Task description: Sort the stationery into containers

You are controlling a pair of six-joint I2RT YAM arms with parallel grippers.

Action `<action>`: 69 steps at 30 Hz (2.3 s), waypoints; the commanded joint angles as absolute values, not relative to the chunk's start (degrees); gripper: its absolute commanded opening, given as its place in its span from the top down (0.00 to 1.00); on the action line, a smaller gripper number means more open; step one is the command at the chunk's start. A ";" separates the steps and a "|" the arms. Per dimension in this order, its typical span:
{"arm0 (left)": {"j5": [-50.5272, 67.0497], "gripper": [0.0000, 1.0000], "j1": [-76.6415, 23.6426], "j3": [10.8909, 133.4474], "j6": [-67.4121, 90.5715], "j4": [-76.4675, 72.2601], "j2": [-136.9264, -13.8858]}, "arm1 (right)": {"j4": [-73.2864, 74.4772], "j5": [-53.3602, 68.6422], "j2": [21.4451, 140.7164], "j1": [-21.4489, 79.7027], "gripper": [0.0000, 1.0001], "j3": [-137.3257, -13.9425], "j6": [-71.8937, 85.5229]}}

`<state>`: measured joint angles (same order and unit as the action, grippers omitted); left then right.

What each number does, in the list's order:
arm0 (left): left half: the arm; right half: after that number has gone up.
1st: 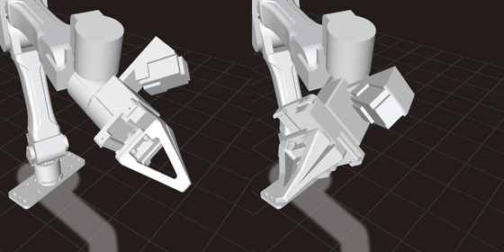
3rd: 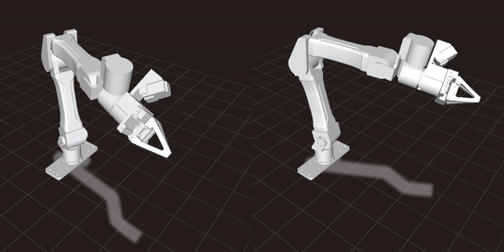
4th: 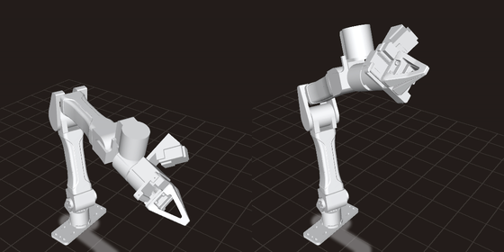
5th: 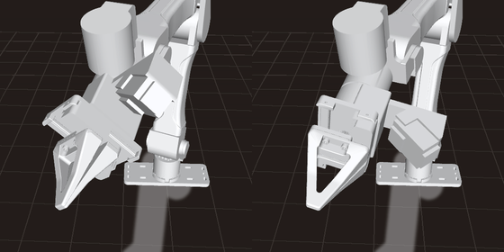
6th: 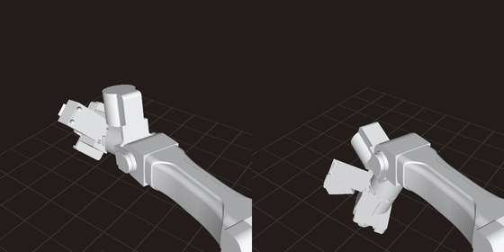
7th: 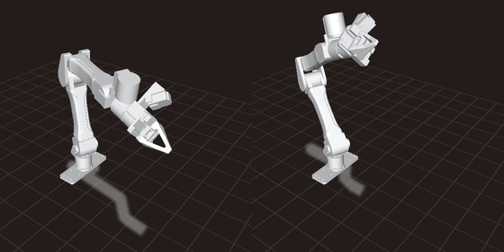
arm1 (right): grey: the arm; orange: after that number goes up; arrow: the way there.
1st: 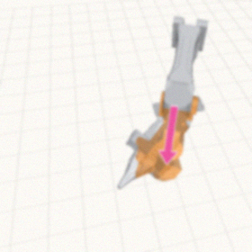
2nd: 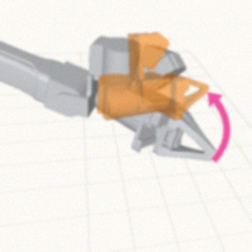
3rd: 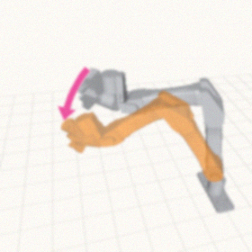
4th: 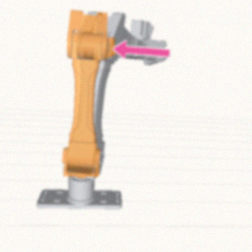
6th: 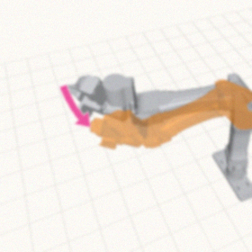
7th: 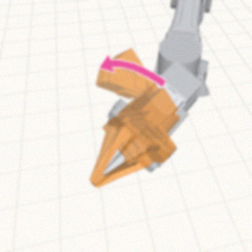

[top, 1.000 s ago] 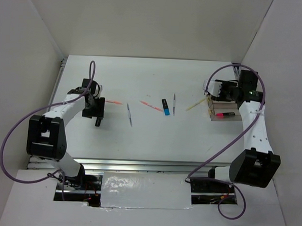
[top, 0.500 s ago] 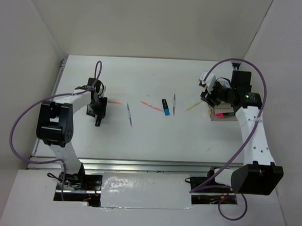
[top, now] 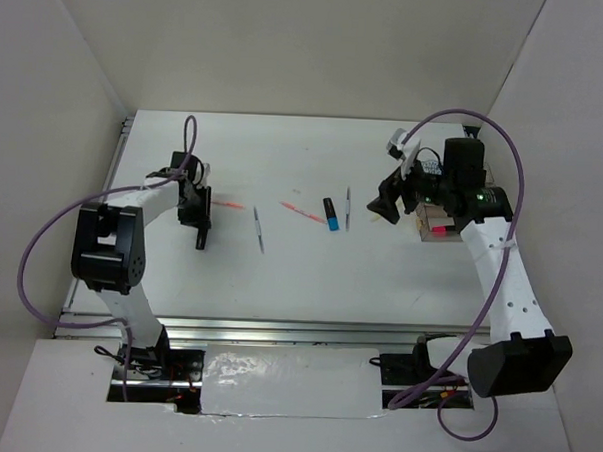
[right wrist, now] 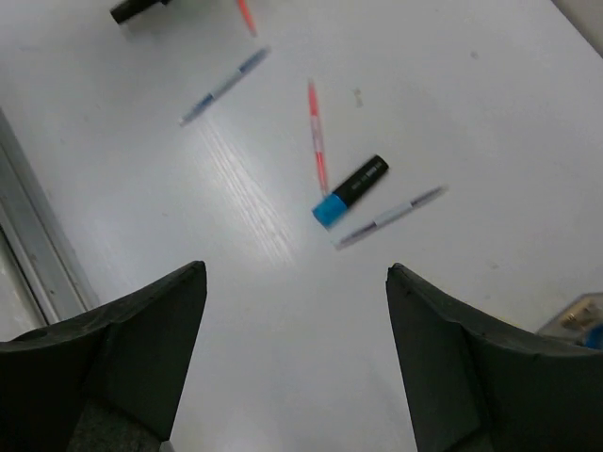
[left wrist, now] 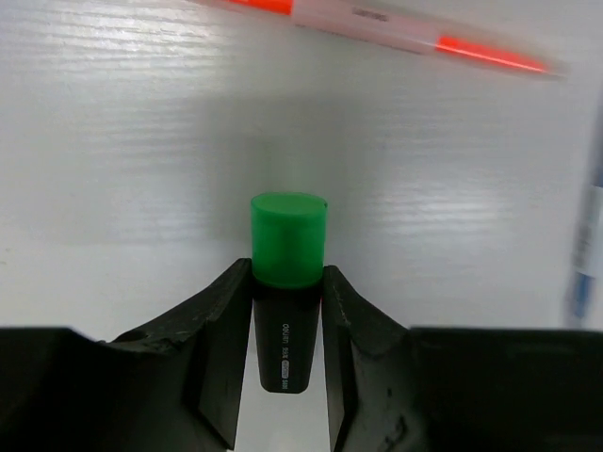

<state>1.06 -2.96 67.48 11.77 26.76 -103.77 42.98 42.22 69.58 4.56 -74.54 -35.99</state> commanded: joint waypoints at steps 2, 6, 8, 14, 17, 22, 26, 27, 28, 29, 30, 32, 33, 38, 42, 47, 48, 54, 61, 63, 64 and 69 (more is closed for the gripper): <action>12.64 0.75 -2.20 66.27 21.42 21.11 -88.62 | 29.38 42.11 65.13 10.09 0.17 -74.18 -11.75; 15.82 0.90 -4.29 67.49 33.29 18.99 -78.33 | 22.07 35.79 65.47 18.42 0.20 -74.62 -1.79; 17.04 0.94 -5.18 70.04 37.08 18.55 -75.33 | 21.10 34.11 66.79 21.61 0.22 -76.46 1.82; 22.05 0.93 -8.08 76.20 43.94 20.65 -74.00 | 18.47 24.98 73.73 34.17 0.24 -82.96 8.00; 23.90 0.94 -9.66 77.52 46.58 20.83 -73.92 | 17.58 20.22 79.43 38.93 0.24 -86.30 8.87; 24.08 0.94 -11.51 80.07 48.16 21.89 -74.09 | 16.70 15.75 86.55 42.44 0.26 -92.63 12.91; 24.87 0.94 -12.21 80.86 49.30 22.24 -74.35 | 17.40 12.05 90.61 44.82 0.27 -96.32 15.02; 24.87 0.95 -12.30 81.03 49.39 22.24 -74.36 | 17.58 11.61 91.31 45.17 0.28 -97.55 15.46; 24.87 0.95 -12.57 81.30 49.39 22.24 -74.53 | 17.67 12.21 92.71 45.61 0.28 -97.99 16.08; 24.96 0.95 -12.74 81.30 49.48 22.15 -74.62 | 17.84 12.13 93.33 45.62 0.30 -99.22 16.61; 25.05 0.95 -12.74 81.39 49.57 22.24 -74.53 | 18.02 11.87 94.04 45.79 0.32 -99.66 16.87; 25.14 0.95 -12.92 81.39 49.57 22.15 -74.53 | 18.28 11.69 95.44 45.88 0.39 -100.63 17.49; 25.14 0.95 -12.83 81.30 49.57 22.15 -74.53 | 18.11 11.78 95.80 45.88 0.42 -100.81 17.66; 25.14 0.95 -13.01 80.77 49.57 21.80 -74.44 | 17.67 13.01 96.85 45.44 0.65 -101.51 17.67; 25.31 0.71 -13.01 80.51 49.22 21.18 -74.36 | 18.02 13.62 95.90 44.21 0.86 -100.38 16.79; 24.34 0.01 -11.69 82.00 45.45 23.20 -74.71 | 22.30 16.60 90.98 38.26 1.00 -95.20 10.04; 24.61 0.01 -10.47 82.70 44.48 24.07 -74.88 | 23.72 19.83 88.62 36.84 1.00 -94.14 4.54; 25.92 0.01 -7.39 79.47 35.96 24.09 -75.58 | 36.82 26.71 75.43 18.34 1.00 -82.46 -37.57; 29.97 0.01 -9.93 76.55 28.05 25.74 -82.61 | 55.52 20.59 71.45 -9.26 1.00 -70.93 -93.70; 28.83 0.01 -11.16 77.08 26.11 26.72 -84.90 | 57.04 18.99 75.05 -13.43 0.99 -72.24 -96.93; 28.92 0.01 -11.42 76.91 25.84 26.28 -85.34 | 57.30 18.64 76.19 -16.93 0.98 -72.68 -99.99; 28.04 0.01 -12.39 74.80 25.05 23.12 -84.73 | 50.72 14.25 79.98 -21.53 0.97 -70.32 -108.44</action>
<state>27.53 -11.94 74.43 28.12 26.24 -86.43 51.18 16.71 80.40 -20.34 -71.13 -95.09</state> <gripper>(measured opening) 0.993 0.232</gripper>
